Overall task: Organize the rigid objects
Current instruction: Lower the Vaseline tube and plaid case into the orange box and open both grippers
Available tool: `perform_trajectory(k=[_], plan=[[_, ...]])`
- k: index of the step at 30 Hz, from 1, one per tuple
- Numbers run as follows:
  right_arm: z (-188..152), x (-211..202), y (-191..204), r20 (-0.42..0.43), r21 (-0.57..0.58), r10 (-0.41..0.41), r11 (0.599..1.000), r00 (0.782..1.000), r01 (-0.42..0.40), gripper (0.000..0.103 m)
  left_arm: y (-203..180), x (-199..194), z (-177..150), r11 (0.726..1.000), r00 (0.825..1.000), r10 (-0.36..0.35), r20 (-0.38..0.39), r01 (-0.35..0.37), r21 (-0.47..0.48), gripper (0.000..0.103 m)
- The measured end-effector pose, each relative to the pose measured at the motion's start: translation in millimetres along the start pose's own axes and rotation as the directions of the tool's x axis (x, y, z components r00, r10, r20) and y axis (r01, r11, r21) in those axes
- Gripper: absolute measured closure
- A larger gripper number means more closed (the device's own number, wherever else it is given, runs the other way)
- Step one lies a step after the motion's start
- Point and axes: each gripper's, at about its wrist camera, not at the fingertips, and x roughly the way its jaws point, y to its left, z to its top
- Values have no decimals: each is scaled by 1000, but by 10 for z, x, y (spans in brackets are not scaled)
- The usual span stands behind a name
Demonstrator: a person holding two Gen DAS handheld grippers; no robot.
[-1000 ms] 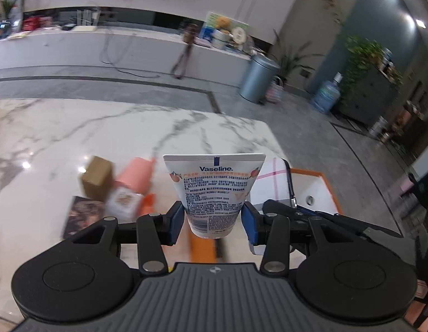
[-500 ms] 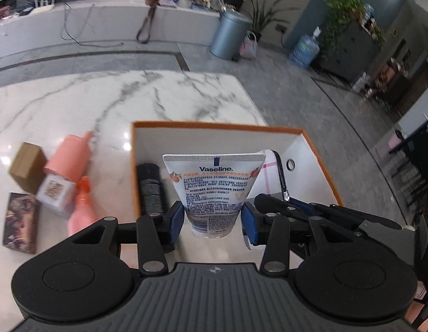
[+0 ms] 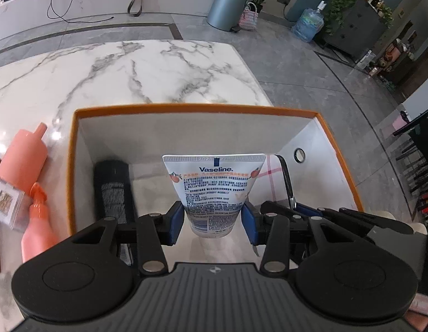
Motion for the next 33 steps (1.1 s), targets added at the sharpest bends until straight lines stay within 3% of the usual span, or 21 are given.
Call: perform_trajectory(k=[8,15,33], plan=[[137,263,43,-92,-16,29,999,995,-31,86,-68,244,169,999,999,27,-27,-28,-20,52],[122,416,43,-137,-35,18,999,990,-23,86,-70,477,198,999,993,43,-112,-42,8,52],[211,542,-46,-179,-48,-4,999,984,-5,85,-55,756,384,999,982,46,-185,-42,24,51]])
